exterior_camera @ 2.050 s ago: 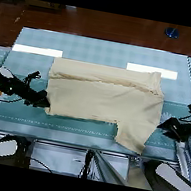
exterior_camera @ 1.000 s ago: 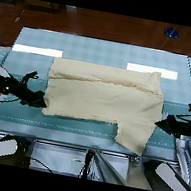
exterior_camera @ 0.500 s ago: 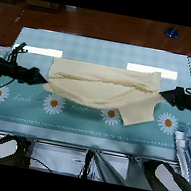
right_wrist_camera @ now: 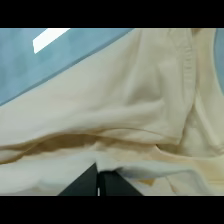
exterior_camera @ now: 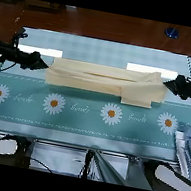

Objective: Fold the shirts.

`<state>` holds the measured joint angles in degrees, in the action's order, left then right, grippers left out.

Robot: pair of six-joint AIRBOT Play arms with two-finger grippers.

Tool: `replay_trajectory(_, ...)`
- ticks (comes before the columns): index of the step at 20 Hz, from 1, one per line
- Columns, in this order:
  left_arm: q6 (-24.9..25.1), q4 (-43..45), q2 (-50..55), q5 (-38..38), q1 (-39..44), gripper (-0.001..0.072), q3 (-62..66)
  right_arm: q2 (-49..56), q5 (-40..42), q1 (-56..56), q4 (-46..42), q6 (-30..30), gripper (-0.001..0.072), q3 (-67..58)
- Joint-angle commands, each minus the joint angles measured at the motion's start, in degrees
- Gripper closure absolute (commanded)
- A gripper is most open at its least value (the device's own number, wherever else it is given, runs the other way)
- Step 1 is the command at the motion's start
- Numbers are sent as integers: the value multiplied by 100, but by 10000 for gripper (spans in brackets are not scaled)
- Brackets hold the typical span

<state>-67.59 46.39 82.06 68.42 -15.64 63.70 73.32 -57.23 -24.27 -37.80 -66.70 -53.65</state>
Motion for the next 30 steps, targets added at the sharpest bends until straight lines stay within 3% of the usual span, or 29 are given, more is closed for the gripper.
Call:
replay_trajectory(1, -131, 7, 686, 2, 136, 687, 859, 474, 372, 11, 146, 13, 691, -227)
replay_trajectory(8, -369, 9, 1668, 15, 507, 687, 2175, 1034, 1161, 417, 127, 96, 692, -881)
replay_trajectory(25, -575, 9, 2444, -704, 459, 670, 2269, 2127, 1836, 734, 125, 26, 679, -1414)
replay_trajectory(26, -568, 9, 2448, -756, 450, 565, 2271, 2120, 1884, 734, 166, 26, 576, -1414)
replay_trajectory(27, -557, 9, 2415, -758, 409, 370, 2288, 2092, 1891, 713, 262, 46, 427, -1419)
replay_trajectory(28, -560, 9, 2358, -730, 308, 205, 2376, 2017, 1856, 662, 323, 181, 349, -1451)
replay_trajectory(30, -514, 13, 2175, -509, -22, 173, 2706, 1718, 1652, 466, 131, 354, 330, -1589)
